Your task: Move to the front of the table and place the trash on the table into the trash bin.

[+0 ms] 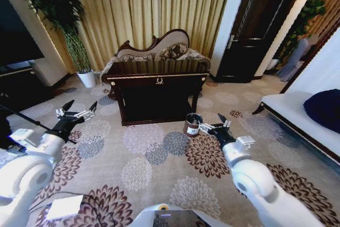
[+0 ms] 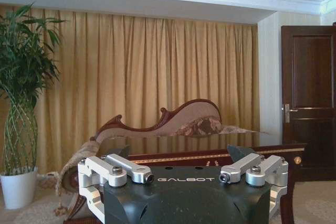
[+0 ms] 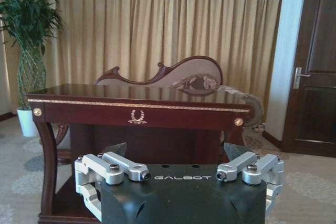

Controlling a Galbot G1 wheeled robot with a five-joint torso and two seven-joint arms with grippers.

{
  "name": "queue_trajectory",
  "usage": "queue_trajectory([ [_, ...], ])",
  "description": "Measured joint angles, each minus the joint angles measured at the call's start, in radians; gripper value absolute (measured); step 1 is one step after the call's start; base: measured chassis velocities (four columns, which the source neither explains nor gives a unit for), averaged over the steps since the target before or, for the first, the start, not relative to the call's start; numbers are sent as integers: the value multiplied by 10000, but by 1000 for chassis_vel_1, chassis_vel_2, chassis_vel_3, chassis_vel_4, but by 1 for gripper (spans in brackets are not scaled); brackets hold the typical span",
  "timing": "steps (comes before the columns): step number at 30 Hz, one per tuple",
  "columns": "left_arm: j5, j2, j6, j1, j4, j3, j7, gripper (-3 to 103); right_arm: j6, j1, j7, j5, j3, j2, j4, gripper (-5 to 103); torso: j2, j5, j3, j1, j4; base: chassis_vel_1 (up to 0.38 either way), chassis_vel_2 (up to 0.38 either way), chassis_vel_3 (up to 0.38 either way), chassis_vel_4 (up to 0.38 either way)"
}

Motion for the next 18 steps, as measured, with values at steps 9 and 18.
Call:
queue_trajectory([
  [9,-590,260,539,151,-102,-233,-313,100,235,316,536,668,609,-360,141,100,3,-4,1,-1,-2,0,0,0,0],
  [18,-134,-46,1171,-906,188,851,-792,100,342,543,192,-400,245,856,-39,100,3,-7,0,-1,-1,0,0,0,0],
])
